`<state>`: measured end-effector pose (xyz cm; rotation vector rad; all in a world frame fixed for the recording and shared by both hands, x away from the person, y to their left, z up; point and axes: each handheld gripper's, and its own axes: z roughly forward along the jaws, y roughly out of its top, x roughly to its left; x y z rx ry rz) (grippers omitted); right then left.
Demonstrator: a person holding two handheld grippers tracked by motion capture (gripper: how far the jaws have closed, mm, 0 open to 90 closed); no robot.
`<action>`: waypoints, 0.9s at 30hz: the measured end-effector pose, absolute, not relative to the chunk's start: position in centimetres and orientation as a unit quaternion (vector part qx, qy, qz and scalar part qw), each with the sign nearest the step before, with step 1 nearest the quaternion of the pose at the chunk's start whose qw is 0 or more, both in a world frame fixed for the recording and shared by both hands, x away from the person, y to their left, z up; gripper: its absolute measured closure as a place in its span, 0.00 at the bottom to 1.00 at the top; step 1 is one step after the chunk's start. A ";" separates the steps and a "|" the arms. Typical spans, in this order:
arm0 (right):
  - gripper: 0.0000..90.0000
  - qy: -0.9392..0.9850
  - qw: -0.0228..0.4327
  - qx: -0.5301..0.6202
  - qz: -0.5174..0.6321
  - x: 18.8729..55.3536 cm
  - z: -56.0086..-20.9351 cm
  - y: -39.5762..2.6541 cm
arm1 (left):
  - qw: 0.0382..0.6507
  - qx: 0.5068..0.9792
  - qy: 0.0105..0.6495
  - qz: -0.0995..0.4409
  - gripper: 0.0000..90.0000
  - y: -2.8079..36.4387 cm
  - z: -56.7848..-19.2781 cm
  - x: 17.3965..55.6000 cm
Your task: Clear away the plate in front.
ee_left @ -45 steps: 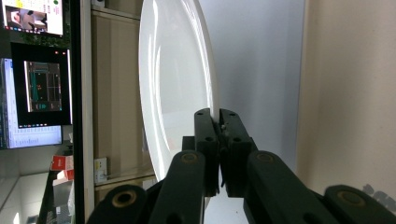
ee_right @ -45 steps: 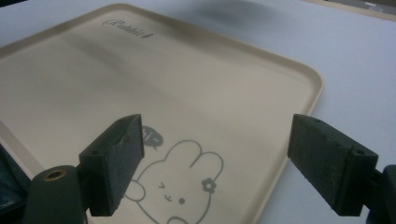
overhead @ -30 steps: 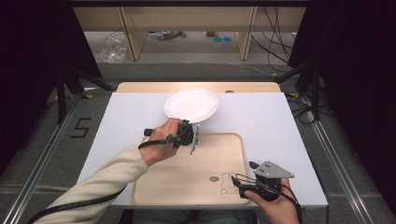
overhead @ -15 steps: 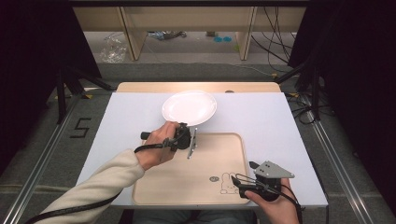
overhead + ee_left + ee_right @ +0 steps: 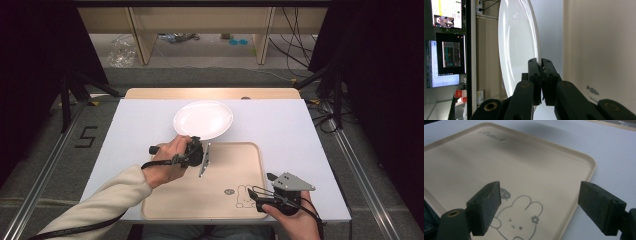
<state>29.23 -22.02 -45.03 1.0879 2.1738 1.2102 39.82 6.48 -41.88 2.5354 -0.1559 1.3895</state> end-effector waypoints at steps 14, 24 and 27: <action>0.22 0.783 0.218 0.390 0.433 29.2 -45.0 -22.1 | 0.125 0.870 -0.054 0.474 0.97 6.8 -42.1 39.0; 0.22 0.783 0.218 0.390 0.432 29.2 -45.0 -22.1 | 0.128 0.866 -0.060 0.480 0.97 6.9 -41.9 38.2; 0.22 0.781 0.218 0.390 0.436 29.3 -45.1 -22.0 | 0.128 0.866 -0.063 0.479 0.97 7.0 -41.9 37.9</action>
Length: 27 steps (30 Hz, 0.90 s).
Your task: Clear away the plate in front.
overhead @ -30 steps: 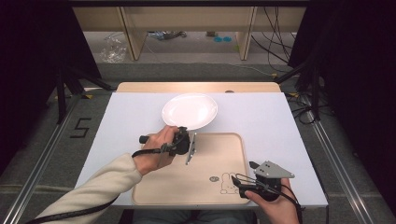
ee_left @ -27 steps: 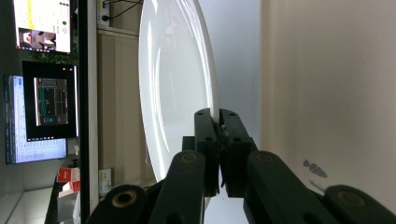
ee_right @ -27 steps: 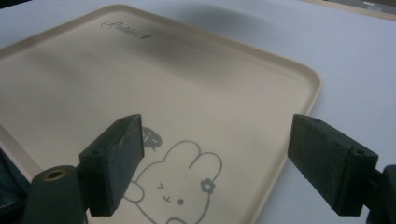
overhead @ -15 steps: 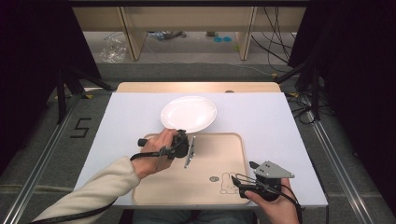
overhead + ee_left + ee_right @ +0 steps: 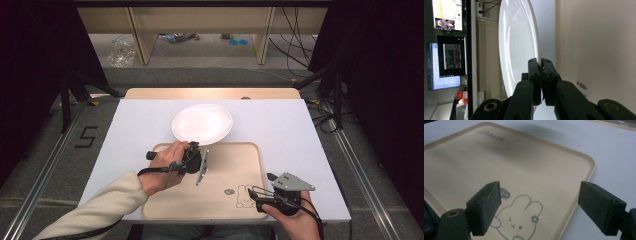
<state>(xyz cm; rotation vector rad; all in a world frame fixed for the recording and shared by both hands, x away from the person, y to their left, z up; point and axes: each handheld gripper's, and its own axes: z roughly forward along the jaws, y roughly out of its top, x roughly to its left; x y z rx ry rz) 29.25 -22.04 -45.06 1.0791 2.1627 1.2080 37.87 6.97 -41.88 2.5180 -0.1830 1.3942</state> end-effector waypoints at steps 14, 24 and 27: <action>0.22 0.784 0.216 0.391 0.432 29.2 -45.0 -22.0 | 0.127 0.864 -0.070 0.481 0.97 7.1 -41.7 36.9; 0.22 0.783 0.217 0.390 0.434 29.2 -45.0 -22.0 | 0.129 0.863 -0.076 0.483 0.97 7.2 -41.8 35.9; 0.22 0.783 0.216 0.390 0.433 29.2 -45.1 -22.0 | 0.133 0.863 -0.075 0.482 0.97 7.2 -41.7 35.6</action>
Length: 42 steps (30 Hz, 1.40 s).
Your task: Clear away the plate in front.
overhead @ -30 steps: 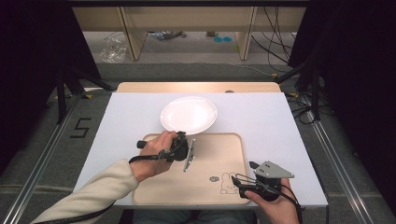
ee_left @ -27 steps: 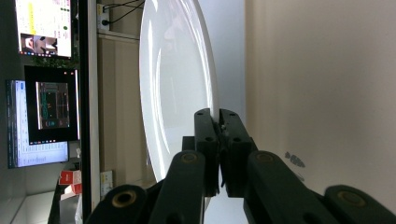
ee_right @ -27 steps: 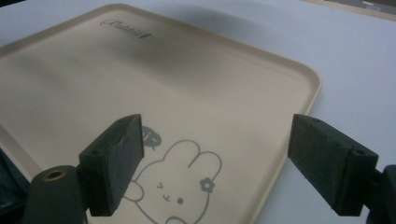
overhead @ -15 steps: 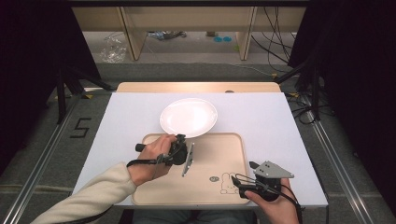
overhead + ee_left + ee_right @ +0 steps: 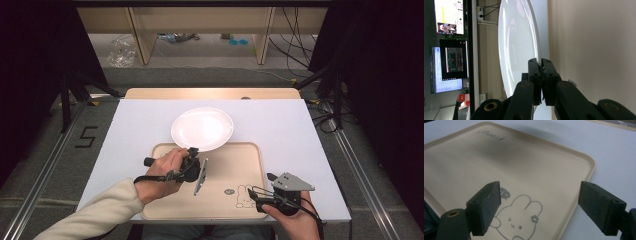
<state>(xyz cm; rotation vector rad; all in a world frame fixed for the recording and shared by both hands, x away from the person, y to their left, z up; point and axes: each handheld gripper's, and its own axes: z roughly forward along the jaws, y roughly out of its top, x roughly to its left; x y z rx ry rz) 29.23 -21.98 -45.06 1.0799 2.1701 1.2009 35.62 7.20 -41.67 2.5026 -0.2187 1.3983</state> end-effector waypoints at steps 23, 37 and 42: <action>0.22 0.783 0.215 0.390 0.434 29.2 -45.0 -22.0 | 0.138 0.865 -0.085 0.474 0.97 7.5 -41.9 33.6; 0.22 0.782 0.223 0.388 0.435 29.3 -45.0 -22.0 | 0.143 0.866 -0.103 0.467 0.96 7.6 -42.3 31.6; 0.22 0.782 0.218 0.390 0.435 29.2 -45.0 -22.0 | 0.149 0.868 -0.102 0.463 0.97 7.7 -42.3 31.2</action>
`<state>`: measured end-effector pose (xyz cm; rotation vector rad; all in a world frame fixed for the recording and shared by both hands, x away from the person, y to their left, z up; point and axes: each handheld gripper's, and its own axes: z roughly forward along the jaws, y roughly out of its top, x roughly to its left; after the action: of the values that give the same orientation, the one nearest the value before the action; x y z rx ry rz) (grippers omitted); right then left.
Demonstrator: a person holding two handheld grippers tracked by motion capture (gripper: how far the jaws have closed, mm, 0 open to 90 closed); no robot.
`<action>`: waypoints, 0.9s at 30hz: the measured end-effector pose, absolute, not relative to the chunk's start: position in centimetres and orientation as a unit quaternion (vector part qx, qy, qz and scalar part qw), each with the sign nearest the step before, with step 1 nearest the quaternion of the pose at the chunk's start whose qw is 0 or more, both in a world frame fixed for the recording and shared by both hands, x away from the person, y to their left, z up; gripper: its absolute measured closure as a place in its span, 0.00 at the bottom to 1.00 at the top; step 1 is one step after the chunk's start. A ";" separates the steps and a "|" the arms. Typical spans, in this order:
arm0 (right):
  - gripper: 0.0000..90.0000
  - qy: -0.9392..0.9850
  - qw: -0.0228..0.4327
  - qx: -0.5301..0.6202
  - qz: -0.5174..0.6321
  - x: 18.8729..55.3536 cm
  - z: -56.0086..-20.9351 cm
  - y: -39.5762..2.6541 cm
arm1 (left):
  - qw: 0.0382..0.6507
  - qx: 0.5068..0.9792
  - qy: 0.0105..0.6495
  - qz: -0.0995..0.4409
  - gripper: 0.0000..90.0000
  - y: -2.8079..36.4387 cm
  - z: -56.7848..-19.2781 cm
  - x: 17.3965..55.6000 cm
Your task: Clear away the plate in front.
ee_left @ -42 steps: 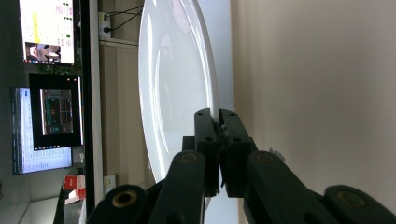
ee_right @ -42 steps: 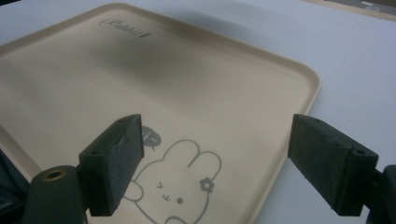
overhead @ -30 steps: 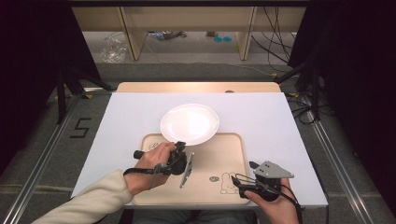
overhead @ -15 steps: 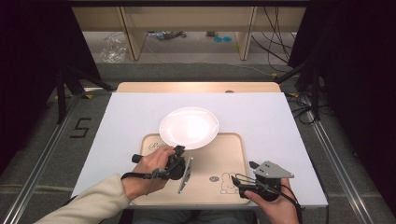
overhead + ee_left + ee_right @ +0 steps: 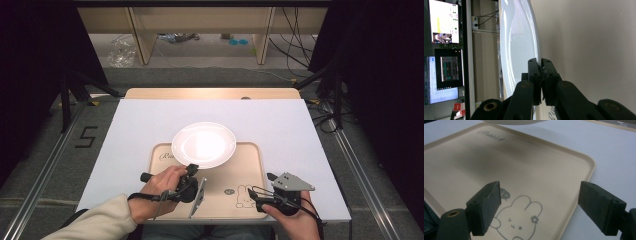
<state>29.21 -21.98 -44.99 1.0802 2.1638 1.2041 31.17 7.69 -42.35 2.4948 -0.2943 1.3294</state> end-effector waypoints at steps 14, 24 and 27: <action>0.22 0.783 0.224 0.388 0.432 29.2 -45.0 -22.0 | 0.150 0.872 -0.117 0.451 0.97 7.9 -43.1 29.2; 0.22 0.782 0.223 0.388 0.434 29.3 -45.0 -21.9 | 0.156 0.878 -0.133 0.433 0.96 7.8 -43.8 27.7; 0.22 0.783 0.221 0.390 0.430 29.2 -44.9 -22.0 | 0.157 0.880 -0.133 0.428 0.96 7.7 -44.1 27.6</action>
<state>29.19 -21.98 -44.91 1.0791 2.1654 1.1888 27.60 7.67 -44.08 2.5186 -0.3814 1.2233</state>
